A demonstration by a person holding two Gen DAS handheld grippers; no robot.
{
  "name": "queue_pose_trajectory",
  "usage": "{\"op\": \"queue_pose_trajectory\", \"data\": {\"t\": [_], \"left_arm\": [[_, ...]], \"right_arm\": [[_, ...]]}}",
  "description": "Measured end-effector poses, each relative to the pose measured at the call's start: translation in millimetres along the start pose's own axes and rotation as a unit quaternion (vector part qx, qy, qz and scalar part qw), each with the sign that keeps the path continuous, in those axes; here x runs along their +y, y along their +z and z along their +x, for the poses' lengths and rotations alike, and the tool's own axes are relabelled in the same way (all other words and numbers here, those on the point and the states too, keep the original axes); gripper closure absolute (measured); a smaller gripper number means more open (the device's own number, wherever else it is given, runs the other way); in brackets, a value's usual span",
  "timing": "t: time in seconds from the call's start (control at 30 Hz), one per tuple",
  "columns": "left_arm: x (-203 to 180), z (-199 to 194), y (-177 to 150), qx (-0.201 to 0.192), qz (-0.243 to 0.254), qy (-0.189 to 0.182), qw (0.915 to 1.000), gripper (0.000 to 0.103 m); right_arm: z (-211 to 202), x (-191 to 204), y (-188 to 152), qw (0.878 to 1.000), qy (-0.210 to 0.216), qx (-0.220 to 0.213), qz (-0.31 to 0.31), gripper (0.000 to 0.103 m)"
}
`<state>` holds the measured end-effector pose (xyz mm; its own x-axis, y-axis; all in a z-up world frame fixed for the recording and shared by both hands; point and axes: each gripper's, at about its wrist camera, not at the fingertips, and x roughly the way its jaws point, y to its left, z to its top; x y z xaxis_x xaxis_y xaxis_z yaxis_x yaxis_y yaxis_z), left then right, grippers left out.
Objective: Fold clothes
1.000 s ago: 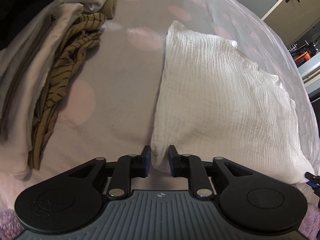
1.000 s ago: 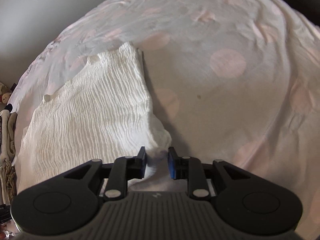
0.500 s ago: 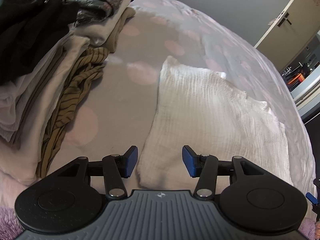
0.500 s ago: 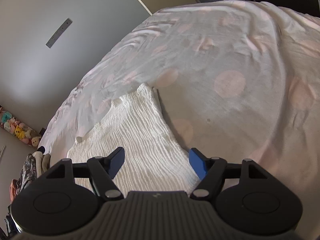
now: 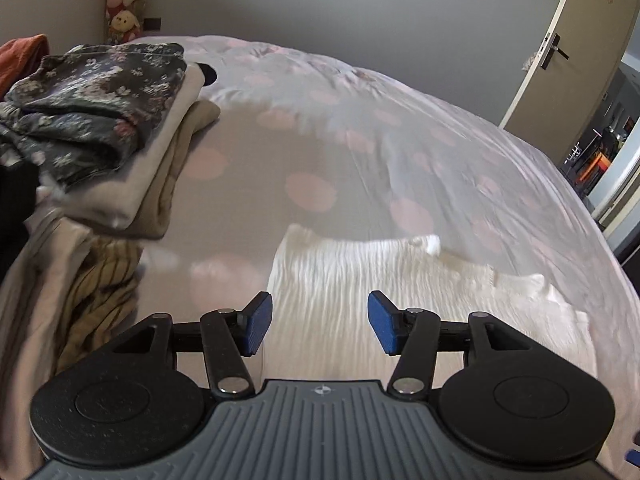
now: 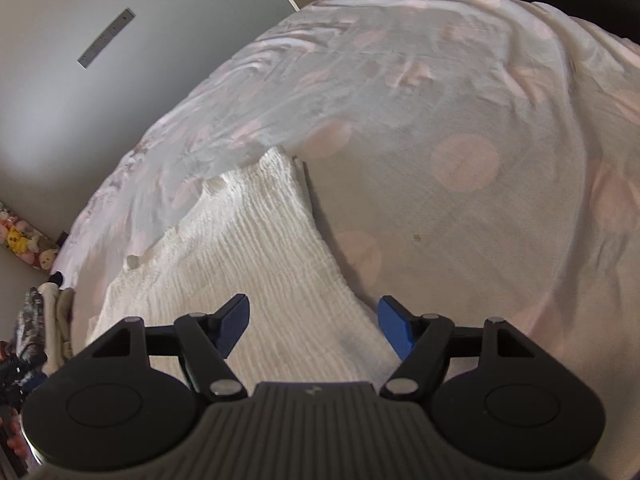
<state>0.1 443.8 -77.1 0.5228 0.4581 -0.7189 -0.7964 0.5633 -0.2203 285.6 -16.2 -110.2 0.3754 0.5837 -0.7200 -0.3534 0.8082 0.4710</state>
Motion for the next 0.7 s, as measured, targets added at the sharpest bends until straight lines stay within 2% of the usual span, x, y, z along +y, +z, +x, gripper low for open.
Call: {"op": "queue_pose_trajectory", "data": {"t": [0.03, 0.1, 0.17, 0.23, 0.3, 0.4, 0.53, 0.6, 0.7], "left_arm": [[0, 8, -3, -0.003, 0.012, 0.009, 0.9999, 0.052], [0, 22, -9, -0.004, 0.04, 0.022, 0.999, 0.052], [4, 36, -16, 0.017, 0.073, 0.029, 0.9968, 0.052], [9, 45, -21, 0.032, 0.078, 0.031, 0.996, 0.053], [15, 48, -20, 0.042, 0.066, 0.036, 0.9963, 0.053], [21, 47, -18, 0.04, 0.066, 0.041, 0.9962, 0.052], [30, 49, -16, 0.046, 0.057, 0.047, 0.9962, 0.052], [38, 55, -16, 0.061, 0.039, 0.049, 0.9962, 0.052], [42, 59, -16, 0.063, 0.03, 0.058, 0.9959, 0.052]], "right_arm": [[1, 4, 2, 1.0, -0.012, 0.0, -0.007, 0.03], [6, 11, 8, 1.0, -0.006, 0.003, -0.017, 0.03], [15, 16, 19, 1.0, 0.015, 0.0, -0.025, 0.029], [30, 26, 31, 0.999, 0.008, -0.001, -0.044, 0.029], [52, 36, 44, 0.998, -0.007, -0.012, -0.066, 0.029], [92, 45, 71, 0.997, -0.012, -0.001, -0.079, 0.029], [139, 50, 105, 0.997, -0.021, 0.003, -0.071, 0.03], [160, 54, 117, 0.995, -0.022, 0.01, -0.092, 0.03], [182, 57, 124, 0.993, -0.016, 0.022, -0.112, 0.03]]}}
